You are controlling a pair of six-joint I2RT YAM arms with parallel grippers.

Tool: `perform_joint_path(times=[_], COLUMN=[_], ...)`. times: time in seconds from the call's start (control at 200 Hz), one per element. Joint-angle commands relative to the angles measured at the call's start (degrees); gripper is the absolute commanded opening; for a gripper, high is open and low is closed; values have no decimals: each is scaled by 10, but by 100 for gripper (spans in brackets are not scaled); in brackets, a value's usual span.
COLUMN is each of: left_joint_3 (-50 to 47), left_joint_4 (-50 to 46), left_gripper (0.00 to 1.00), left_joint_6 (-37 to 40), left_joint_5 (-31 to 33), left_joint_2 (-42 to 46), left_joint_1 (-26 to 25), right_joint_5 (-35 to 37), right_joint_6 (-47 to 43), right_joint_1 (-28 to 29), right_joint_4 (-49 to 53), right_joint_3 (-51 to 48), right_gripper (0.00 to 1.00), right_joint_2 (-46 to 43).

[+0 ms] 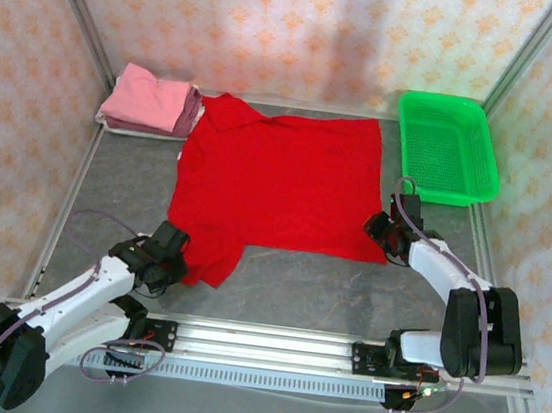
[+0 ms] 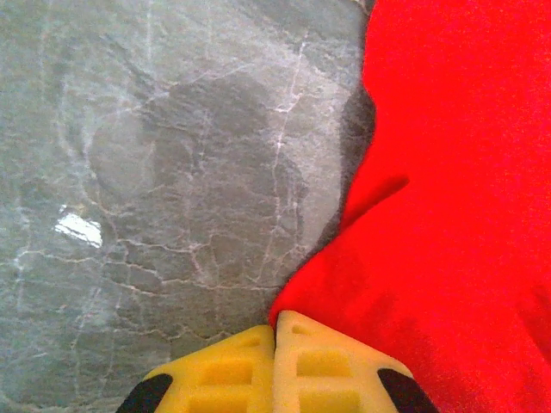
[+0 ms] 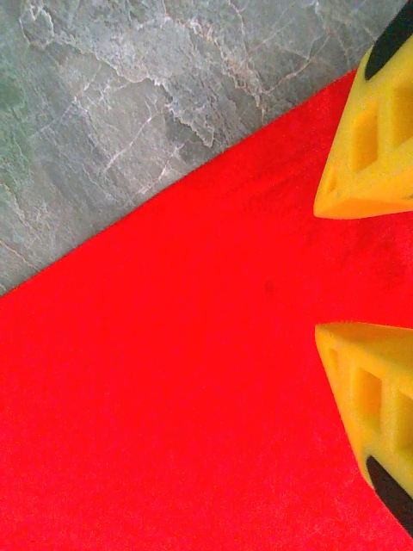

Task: Fold and stack the t-shirts

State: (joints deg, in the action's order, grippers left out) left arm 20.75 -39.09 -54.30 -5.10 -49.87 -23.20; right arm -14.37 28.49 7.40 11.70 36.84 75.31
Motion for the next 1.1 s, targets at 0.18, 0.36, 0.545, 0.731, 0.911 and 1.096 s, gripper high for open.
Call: perform_joint_path(times=[0.18,0.36,0.545,0.731,0.911,1.096], left_joint_3=[40,70,77,66,65,76], left_joint_4=[-38,-86,-101,-73,-59,-62], left_gripper=[0,0,0,0,0,0], left_joint_6=[12,9,16,0,-6,-3], left_joint_5=[33,24,21,39,47,65], left_joint_2=[46,66,90,106,110,124], left_joint_1=[4,4,4,3,4,4], right_joint_5=[-10,-22,-33,-76,-111,-162], right_joint_6=[14,5,-7,-6,3,29], right_joint_1=[-60,-88,-115,-123,-123,-122], right_joint_4=[54,88,117,122,108,78], right_joint_3=[-23,-21,-11,-9,-30,-44], right_gripper=[39,41,43,44,46,41], right_joint_2=[-46,-42,-11,12,10,23])
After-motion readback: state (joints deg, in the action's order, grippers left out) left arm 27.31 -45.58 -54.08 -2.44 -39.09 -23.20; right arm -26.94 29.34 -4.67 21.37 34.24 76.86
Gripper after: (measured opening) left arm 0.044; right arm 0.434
